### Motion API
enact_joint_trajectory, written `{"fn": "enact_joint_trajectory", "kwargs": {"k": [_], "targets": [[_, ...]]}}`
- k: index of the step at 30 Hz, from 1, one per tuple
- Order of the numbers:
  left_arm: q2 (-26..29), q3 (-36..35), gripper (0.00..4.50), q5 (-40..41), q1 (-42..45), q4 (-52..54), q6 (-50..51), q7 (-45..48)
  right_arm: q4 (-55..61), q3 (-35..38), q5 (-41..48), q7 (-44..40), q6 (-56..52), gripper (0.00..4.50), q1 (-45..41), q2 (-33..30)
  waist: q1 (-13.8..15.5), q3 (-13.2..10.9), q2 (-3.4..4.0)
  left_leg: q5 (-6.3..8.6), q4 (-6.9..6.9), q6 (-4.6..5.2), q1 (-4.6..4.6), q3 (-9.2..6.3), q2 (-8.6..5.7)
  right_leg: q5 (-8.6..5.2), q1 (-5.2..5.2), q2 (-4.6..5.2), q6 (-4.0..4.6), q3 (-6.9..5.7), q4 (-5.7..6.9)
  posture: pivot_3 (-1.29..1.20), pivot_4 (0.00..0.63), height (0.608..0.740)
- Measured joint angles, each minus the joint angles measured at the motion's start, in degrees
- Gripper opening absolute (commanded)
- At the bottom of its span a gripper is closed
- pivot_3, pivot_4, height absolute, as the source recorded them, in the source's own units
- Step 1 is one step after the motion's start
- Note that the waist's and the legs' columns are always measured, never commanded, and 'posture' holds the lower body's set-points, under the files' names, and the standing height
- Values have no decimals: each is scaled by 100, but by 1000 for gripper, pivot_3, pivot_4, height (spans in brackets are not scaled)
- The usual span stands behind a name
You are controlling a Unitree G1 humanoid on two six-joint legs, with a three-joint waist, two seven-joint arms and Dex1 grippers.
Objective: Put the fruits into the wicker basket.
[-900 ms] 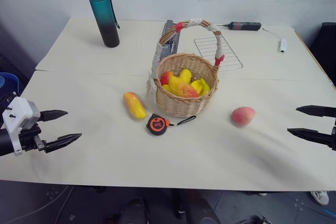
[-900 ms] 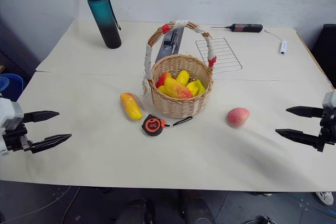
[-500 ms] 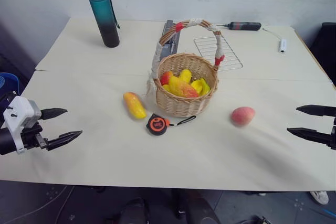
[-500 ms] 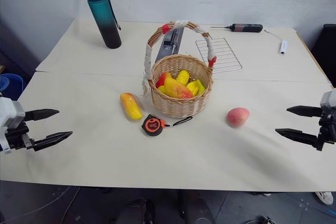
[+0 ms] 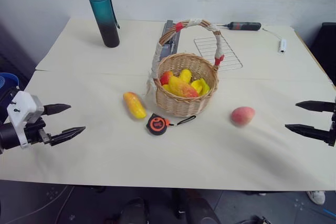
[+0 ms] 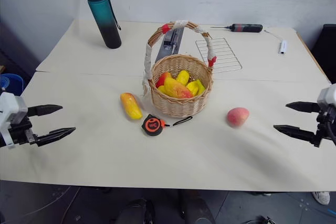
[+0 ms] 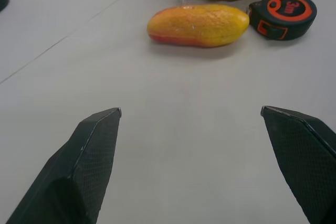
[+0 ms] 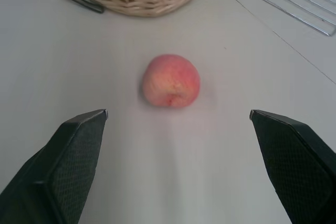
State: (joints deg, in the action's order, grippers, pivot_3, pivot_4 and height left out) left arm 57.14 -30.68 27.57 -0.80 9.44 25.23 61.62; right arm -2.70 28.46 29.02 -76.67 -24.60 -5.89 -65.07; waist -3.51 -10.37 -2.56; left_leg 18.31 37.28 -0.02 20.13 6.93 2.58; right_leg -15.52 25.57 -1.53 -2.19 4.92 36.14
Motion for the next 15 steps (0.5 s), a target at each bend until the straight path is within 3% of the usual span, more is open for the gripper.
{"fn": "enact_joint_trajectory", "kwargs": {"k": [4,7,12,15], "targets": [[117,247,4485,244,102,446,220,237,781,-302,457,39,-563,4500,-348,0,-10,-1,1,0,-1,-1,0,-1,1,0,1,0,0,-1,4,0,150,740],[341,530,4485,196,37,889,148,446,1630,-964,665,231,-783,4500,-871,192,-41,-1,2,-1,-2,-4,0,-2,3,-1,2,-1,2,-2,5,0,150,740],[399,939,4485,347,251,1719,267,465,2854,-2792,631,1093,-1123,4500,-1883,1496,-121,-1,1,-4,1,-10,8,-7,1,-1,11,-1,2,-3,14,0,150,740],[433,1042,4485,452,309,1946,394,471,2950,-3532,247,1639,-1360,4500,-2103,1906,-118,-1,1,-1,8,-13,10,-6,-1,-3,19,1,4,-2,31,0,150,740]]}}
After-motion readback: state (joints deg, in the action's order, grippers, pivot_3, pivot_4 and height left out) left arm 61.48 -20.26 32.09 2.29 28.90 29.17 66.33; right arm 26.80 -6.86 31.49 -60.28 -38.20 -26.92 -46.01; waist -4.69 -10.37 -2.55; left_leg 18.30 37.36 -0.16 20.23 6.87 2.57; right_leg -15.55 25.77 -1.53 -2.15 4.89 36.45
